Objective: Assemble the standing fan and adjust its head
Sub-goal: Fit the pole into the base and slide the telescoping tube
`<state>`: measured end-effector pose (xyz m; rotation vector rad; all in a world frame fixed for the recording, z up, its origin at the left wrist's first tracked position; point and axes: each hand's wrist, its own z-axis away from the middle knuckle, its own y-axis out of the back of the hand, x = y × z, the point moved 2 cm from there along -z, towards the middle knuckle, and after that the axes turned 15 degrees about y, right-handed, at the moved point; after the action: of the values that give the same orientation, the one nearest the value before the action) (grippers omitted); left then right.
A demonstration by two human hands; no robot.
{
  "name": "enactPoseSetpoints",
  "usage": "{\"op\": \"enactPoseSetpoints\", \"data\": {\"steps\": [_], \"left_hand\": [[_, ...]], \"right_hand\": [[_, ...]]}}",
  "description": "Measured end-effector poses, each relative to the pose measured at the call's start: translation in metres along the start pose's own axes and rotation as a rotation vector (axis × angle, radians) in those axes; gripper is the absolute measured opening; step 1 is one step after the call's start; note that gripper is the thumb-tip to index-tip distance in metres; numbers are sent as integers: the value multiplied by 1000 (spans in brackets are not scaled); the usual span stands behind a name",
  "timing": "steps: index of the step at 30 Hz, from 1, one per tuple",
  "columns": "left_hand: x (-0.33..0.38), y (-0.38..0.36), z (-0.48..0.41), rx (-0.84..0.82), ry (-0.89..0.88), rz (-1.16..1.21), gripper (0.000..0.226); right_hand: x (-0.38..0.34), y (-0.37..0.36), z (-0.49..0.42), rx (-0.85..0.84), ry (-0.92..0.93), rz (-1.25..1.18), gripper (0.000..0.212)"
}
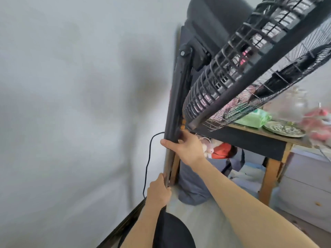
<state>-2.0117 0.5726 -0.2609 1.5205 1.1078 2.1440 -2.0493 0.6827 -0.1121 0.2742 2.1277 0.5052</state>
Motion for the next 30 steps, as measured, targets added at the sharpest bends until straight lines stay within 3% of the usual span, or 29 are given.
{"op": "enactPoseSetpoints", "data": {"steps": [5,11,15,18,21,24,30], "left_hand": [[2,7,2,-26,-2,-4,25],[-11,11,8,-88,3,-65,35],[-19,26,32,-269,44,-156,49],[-23,46,56,-290,71,-210,45],[-21,68,78,-278,102,-213,48],[-15,92,104,-218,95,-259,50],[4,133,159,-52,25,-262,47]], "right_hand": [[-7,-3,3,63,12,13,53],[-8,6,3,-64,-46,-8,60],[-5,17,12,-167,-73,75,88],[25,20,32,-251,-127,84,108],[42,24,69,-361,-177,111,86],[14,40,115,-434,-175,153,40],[-31,47,159,-535,11,241,42]]}}
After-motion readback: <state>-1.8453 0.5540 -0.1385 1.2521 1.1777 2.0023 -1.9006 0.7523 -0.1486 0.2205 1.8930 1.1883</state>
